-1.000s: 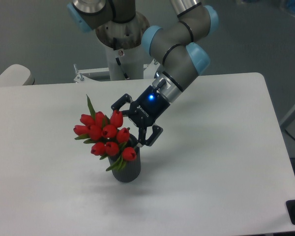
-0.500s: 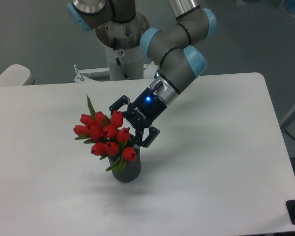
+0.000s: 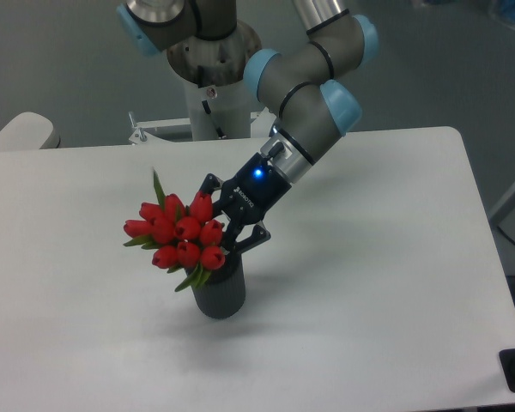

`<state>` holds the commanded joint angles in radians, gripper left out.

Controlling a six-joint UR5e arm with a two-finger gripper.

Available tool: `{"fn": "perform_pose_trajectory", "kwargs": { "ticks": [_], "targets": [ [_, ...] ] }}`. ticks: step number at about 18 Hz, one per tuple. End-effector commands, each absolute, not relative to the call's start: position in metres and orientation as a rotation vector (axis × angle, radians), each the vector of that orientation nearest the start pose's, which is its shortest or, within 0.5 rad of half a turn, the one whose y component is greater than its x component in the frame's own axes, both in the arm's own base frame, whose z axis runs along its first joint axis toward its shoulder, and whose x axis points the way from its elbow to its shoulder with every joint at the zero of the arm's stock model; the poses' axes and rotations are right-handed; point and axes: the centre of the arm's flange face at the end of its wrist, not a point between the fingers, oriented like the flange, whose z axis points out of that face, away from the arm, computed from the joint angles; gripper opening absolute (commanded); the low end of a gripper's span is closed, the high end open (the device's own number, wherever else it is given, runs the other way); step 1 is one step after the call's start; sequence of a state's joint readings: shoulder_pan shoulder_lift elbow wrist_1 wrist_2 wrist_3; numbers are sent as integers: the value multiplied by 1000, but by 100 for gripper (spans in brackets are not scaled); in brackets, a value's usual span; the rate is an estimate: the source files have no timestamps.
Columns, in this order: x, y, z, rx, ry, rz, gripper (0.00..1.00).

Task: Pick up the flowers from the vase
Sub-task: 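Lower the open gripper around the tulip stems and close on them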

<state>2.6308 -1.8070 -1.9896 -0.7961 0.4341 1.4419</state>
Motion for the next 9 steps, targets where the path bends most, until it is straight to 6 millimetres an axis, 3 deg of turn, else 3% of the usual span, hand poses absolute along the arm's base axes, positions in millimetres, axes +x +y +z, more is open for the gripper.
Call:
{"fn": "perform_pose_trajectory", "kwargs": {
  "ticks": [9],
  "targets": [
    [-347,447,322,-1969,404,-297,33]
  ]
}}
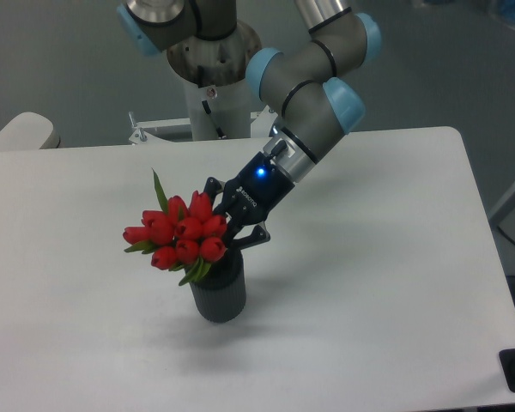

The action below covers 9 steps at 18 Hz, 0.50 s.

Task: Pick up the flowers from the vase
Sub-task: 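Lower the open gripper around the tulip stems and close on them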

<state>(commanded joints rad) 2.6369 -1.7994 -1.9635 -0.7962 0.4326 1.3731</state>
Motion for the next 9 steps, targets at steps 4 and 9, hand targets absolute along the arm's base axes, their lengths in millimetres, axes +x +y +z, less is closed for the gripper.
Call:
{"fn": "perform_pose_trajectory", "kwargs": {
  "ticks": [4,9],
  "targets": [
    [-347,447,330,-1965,370,-312,33],
    [-346,446,385,-1968,274,-314,33]
  ]
}}
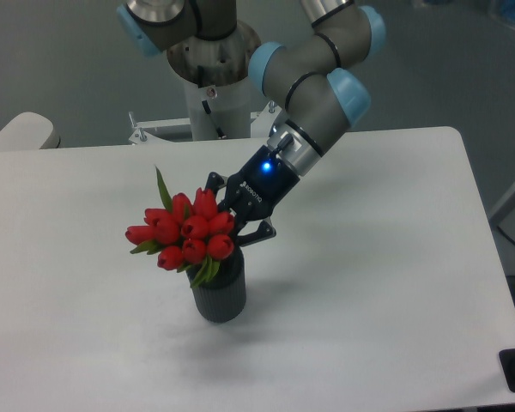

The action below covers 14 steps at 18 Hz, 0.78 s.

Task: Pick up the flowers from the vase
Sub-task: 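Lower the open gripper around the tulip stems and close on them, then lift the gripped tulips straight up out of the grey vase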

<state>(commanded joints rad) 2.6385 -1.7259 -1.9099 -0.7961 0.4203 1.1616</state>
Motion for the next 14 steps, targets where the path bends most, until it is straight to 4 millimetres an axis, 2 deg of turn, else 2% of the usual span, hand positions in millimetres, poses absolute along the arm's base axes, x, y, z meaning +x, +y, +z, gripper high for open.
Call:
{"fn": "perform_pose_trajectory", "kwargs": {
  "ticks": [2,7,14],
  "targets": [
    [-351,447,401,-1968,244,-312,33],
    [-360,447,425,-1963,204,-299,33],
    [-375,453,486,-1946,143,-271,33]
  ]
}}
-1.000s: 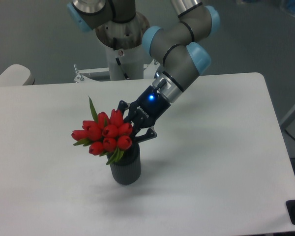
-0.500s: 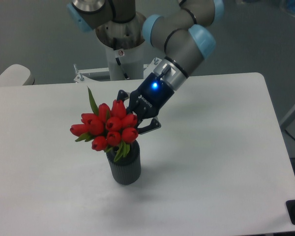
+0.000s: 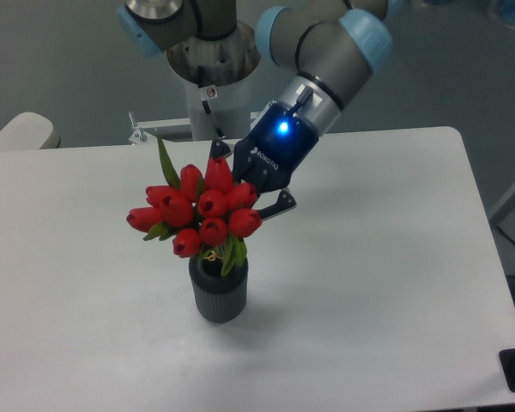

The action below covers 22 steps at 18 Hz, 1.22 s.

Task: Pick up the flowers from the vase
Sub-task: 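Lift the gripped tulips straight up out of the grey vase, then carry the tulip bouquet away from the vase and hold it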

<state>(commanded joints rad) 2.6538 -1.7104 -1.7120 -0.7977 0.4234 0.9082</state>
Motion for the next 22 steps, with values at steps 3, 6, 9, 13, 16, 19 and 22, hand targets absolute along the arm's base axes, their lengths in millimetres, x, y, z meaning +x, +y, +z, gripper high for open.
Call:
{"fn": "perform_pose_trajectory", "kwargs": {
  "ticks": [3,6,9,13,16,19,22],
  "targets": [
    [-381,449,492,-1944,126,-263,33],
    [-386,447,501,-1940,110,-254,33],
    [-394,441,509,-1938,79,-246,33],
    [-404,436,530,-1926,51,-227,33],
    [-420,430,532,-1920,47,-199,33],
    [-451,429,518,-1922,16,-202,33],
    [-487,425,499,-1931,-15,-194,33]
  ]
}}
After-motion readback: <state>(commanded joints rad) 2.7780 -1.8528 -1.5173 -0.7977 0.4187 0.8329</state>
